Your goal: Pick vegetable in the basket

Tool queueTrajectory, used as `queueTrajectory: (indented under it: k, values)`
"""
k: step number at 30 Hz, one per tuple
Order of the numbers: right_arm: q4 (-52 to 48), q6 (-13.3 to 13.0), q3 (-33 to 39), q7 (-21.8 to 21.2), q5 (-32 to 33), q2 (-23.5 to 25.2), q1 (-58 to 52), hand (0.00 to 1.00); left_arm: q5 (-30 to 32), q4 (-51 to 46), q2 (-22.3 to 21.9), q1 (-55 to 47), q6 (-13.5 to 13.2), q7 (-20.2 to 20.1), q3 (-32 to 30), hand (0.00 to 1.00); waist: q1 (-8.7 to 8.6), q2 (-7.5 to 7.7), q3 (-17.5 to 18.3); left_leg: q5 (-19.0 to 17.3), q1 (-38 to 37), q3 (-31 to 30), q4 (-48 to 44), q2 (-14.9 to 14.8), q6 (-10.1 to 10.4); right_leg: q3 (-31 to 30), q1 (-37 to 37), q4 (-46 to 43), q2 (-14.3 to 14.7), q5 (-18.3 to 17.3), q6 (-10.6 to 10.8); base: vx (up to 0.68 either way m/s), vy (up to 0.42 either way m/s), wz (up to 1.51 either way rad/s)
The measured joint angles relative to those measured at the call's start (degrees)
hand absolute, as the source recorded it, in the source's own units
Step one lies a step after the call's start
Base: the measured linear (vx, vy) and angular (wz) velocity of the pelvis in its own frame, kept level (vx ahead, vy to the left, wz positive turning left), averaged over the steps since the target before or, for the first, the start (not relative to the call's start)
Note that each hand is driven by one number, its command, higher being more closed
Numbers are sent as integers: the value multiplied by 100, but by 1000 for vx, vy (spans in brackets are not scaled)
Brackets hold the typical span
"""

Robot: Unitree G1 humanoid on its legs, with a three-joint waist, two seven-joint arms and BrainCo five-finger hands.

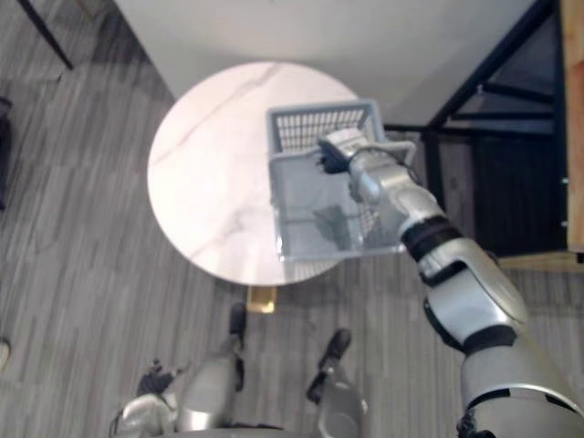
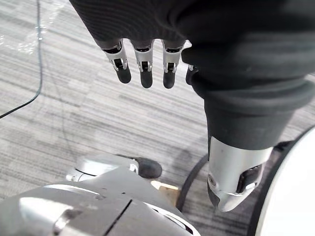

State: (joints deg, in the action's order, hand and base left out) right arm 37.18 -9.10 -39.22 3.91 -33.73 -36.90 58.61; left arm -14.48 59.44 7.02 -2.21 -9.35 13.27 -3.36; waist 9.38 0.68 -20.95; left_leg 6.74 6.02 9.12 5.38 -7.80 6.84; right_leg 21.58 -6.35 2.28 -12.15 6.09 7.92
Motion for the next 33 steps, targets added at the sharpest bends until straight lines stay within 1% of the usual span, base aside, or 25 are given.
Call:
queueTrajectory:
  k: [1, 2, 3, 4, 5, 7, 8, 11, 13, 15, 18, 23, 26, 27, 28, 29, 30, 31, 32, 33]
  values:
    - [-399, -87, -3, -63, 6, -113, -176, 100, 2, 10, 6, -80, 11, -4, -74, 0, -62, 51, 151, -2, -79, 94, 1, -8, 2, -84, 38, 50, 17, 22, -1, 26, -12, -33]
    - [-583, -139, -3, -90, 14, -169, -254, 100, 18, 5, 8, -133, 18, -7, -116, 0, -100, 79, 219, -4, -130, 153, 3, -11, 2, -134, 76, 95, 30, 44, 0, 26, -22, -44]
    - [-953, -236, -3, -141, 64, -300, -425, 100, 178, 7, 19, -224, 66, -15, -163, 0, -154, 143, 409, -6, -191, 228, 4, -27, 4, -253, 88, 167, 55, 78, -7, 28, -29, -49]
    - [-1196, -305, -3, -178, 119, -443, -546, 100, 233, 15, 39, -259, 91, -25, -165, 0, -160, 177, 509, -22, -277, 313, 4, -52, 22, -354, 104, 187, 86, 91, -16, 19, -46, -61]
    - [-1555, -384, -3, -204, 246, -681, -754, 100, 248, 108, 76, -274, 120, -60, -172, 0, -240, 193, 646, -92, -407, 418, 5, -125, 79, -474, 165, 210, 167, 93, -18, 6, -40, -50]
    - [-1901, -413, 3, -252, 315, -868, -957, 100, 400, 162, 80, -357, 128, -97, -214, 0, -326, 208, 803, -208, -501, 507, 6, -218, 105, -593, 168, 216, 274, 92, -19, -22, -39, -45]
    - [-2213, -448, 31, -327, 417, -1047, -1175, 100, 456, 168, 104, -429, 130, -131, -265, 0, -422, 249, 912, -290, -564, 616, 7, -281, 119, -704, 167, 263, 347, 92, -20, -29, -38, -45]
    - [-2660, -556, 83, -440, 524, -1328, -1679, 100, 481, 224, 165, -497, 215, -207, -273, 0, -518, 333, 1047, -342, -708, 812, 7, -337, 158, -916, 170, 291, 423, 115, -44, -19, -28, -43]
    - [-2996, -638, 280, -599, 559, -1519, -2385, 100, 673, 284, 184, -543, 246, -249, -273, 0, -616, 329, 1188, -378, -803, 929, 7, -361, 189, -1038, 175, 290, 460, 124, -51, -7, -22, -30]
    - [-3139, -658, 454, -670, 560, -1616, -2882, 100, 680, 327, 175, -552, 246, -276, -274, 0, -652, 312, 1215, -401, -893, 1036, 7, -367, 191, -1135, 200, 290, 479, 135, -59, 11, -11, -25]
    - [-3186, -708, 782, -793, 569, -1651, -3652, 100, 686, 329, 159, -649, 250, -372, -281, 0, -774, 264, 1264, -434, -1015, 1099, 6, -354, 206, -1201, 289, 313, 483, 145, -58, 17, -9, -13]
    - [-3134, -777, 1125, -820, 543, -1712, -4731, 100, 859, 326, 97, -791, 254, -461, -290, 0, -799, 189, 1361, -547, -1243, 1294, 1, -319, 228, -1403, 383, 302, 473, 145, -58, 27, 5, -19]
    - [-2939, -787, 1657, -807, 447, -1707, -5357, 100, 877, 326, 87, -830, 256, -462, -285, 0, -867, 185, 1365, -749, -1248, 1410, -292, -304, 214, -1556, 377, 214, 423, 141, -52, 2, 13, -22]
    - [-2941, -783, 1986, -801, 437, -1692, -5685, 100, 925, 325, 85, -857, 263, -462, -274, 0, -967, 176, 1370, -825, -1245, 1426, -388, -290, 199, -1589, 355, 113, 390, 128, -37, -9, 28, -16]
    - [-2949, -771, 2343, -774, 431, -1604, -5982, 100, 962, 323, 93, -877, 266, -461, -269, 0, -1067, 189, 1364, -902, -1237, 1485, -487, -270, 198, -1664, 297, 18, 356, 113, -17, -16, 37, -24]
    - [-2961, -768, 2527, -745, 431, -1546, -6101, 100, 991, 318, 100, -877, 267, -461, -266, 0, -1095, 199, 1361, -936, -1229, 1554, -532, -248, 177, -1747, 214, -64, 338, 103, -2, -32, 60, -53]
    - [-2973, -750, 2853, -595, 335, -1434, -6290, 100, 1076, 319, 130, -865, 270, -458, -231, 0, -1118, 231, 1351, -1007, -1189, 1749, -606, -185, 129, -1976, 0, -200, 294, 99, 6, -62, 75, -76]
    - [-2977, -721, 3110, -527, 210, -1280, -6418, 100, 1087, 323, 186, -830, 281, -456, -152, 0, -1174, 303, 1337, -1112, -1085, 1932, -735, -126, 114, -2180, -194, -275, 256, 129, 51, -92, 88, -77]
    - [-2991, -686, 3191, -506, 182, -1208, -6468, 100, 1094, 321, 215, -817, 284, -454, -145, 0, -1216, 319, 1350, -1168, -1048, 2017, -830, -106, 93, -2223, -274, -285, 226, 149, 83, -101, 71, -67]
    - [-3006, -607, 3217, -424, 73, -1118, -6553, 100, 1115, 319, 270, -795, 288, -449, -140, 0, -1313, 434, 1323, -1275, -966, 2170, -1063, -75, 23, -2242, -370, -278, 177, 114, 55, -105, 68, -68]
